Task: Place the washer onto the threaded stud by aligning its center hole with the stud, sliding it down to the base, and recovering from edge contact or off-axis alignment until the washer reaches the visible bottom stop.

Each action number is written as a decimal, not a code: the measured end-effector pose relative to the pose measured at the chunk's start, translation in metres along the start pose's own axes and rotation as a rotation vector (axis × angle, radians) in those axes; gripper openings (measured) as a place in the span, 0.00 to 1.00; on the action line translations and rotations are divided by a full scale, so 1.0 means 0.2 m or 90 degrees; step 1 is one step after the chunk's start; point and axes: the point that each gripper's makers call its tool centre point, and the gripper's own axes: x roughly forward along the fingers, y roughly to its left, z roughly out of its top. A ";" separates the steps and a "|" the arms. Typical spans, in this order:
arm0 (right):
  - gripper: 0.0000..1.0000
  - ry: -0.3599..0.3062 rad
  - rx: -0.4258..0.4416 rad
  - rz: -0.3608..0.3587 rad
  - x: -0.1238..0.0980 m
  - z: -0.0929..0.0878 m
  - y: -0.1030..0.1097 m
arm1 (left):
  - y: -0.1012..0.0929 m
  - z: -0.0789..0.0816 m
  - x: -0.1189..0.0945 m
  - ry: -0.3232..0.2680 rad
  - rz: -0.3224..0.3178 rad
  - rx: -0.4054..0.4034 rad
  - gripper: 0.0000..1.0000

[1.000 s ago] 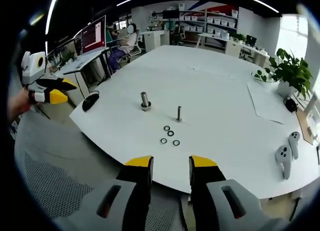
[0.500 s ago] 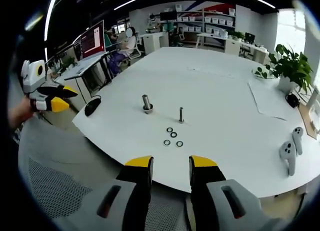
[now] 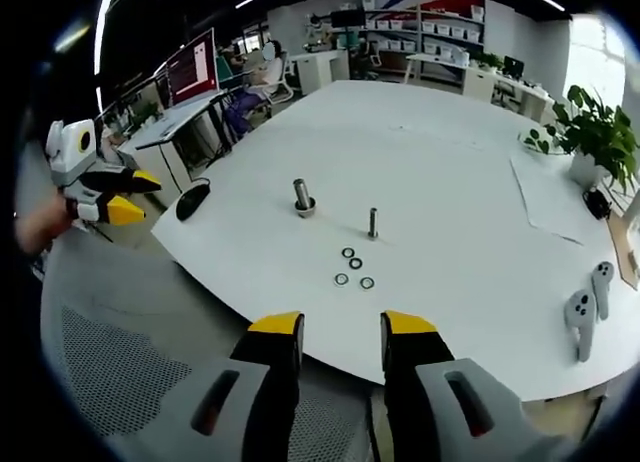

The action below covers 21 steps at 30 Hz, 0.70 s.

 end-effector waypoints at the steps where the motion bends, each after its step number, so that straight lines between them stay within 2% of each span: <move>1: 0.34 0.001 -0.004 0.002 0.01 0.01 -0.01 | 0.00 0.00 0.00 -0.001 0.000 0.001 0.38; 7: 0.35 -0.004 -0.011 0.006 0.10 0.08 -0.03 | 0.00 -0.03 0.01 0.015 -0.001 -0.001 0.39; 12: 0.35 0.014 -0.058 0.003 0.19 0.11 -0.07 | -0.01 -0.05 0.02 0.031 -0.007 -0.005 0.38; 17: 0.35 0.040 -0.062 0.004 0.29 0.10 -0.12 | -0.01 -0.07 0.02 0.041 -0.009 -0.006 0.38; 21: 0.35 0.063 -0.032 0.016 0.39 0.04 -0.13 | 0.00 -0.06 0.01 0.034 -0.006 -0.006 0.38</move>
